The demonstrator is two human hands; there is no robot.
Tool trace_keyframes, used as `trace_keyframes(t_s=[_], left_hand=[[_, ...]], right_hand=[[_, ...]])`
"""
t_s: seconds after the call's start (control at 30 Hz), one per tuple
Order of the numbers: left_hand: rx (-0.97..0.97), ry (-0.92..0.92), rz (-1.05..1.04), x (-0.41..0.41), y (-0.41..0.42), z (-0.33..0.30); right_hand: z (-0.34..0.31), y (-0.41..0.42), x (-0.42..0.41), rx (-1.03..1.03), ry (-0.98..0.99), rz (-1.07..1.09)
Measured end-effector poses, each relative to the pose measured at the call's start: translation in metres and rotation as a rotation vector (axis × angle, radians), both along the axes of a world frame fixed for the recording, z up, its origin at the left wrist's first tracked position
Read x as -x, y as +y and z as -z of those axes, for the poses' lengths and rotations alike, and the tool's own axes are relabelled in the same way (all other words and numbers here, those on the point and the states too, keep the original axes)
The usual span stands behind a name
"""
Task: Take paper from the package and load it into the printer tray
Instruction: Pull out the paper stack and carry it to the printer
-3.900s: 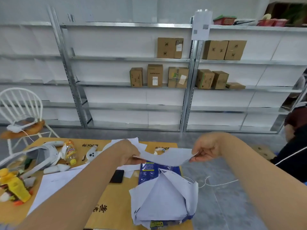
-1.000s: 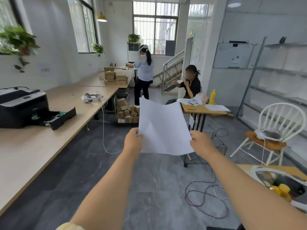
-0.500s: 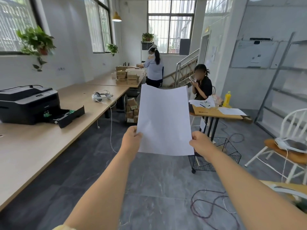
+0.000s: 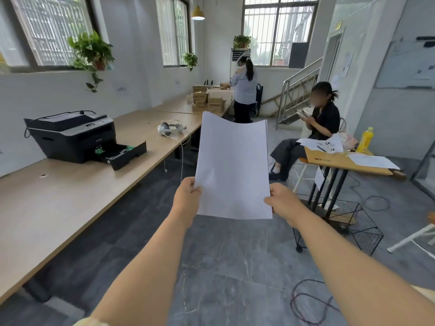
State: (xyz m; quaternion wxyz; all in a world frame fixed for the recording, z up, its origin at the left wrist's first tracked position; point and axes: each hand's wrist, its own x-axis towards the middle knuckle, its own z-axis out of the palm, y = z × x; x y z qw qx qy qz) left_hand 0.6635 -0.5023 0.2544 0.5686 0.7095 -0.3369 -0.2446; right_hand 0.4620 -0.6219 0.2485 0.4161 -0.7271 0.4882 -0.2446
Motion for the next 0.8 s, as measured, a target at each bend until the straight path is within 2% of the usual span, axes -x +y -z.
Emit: trace_keyframes(t_s=[0.1, 0.23, 0.4, 0.53, 0.8], left_hand=[[-0.022, -0.010, -0.037, -0.023, -0.013, 0.003], [-0.020, -0.014, -0.039, -0.064, -0.039, 0.007], [0.002, -0.012, -0.057, -0.127, -0.077, 0.006], [-0.064, -0.066, -0.093, -0.178, -0.108, 0.006], [-0.120, -0.116, -0.221, -0.249, -0.147, 0.007]], right_hand=[[0.017, -0.031, -0.029, -0.018, 0.001, -0.023], [0.001, -0.043, -0.069, -0.010, -0.027, -0.009], [-0.009, -0.083, -0.135, 0.142, 0.027, -0.017], [-0.017, -0.108, -0.186, 0.263, 0.100, -0.032], [-0.021, -0.147, -0.267, 0.308, 0.115, -0.112]])
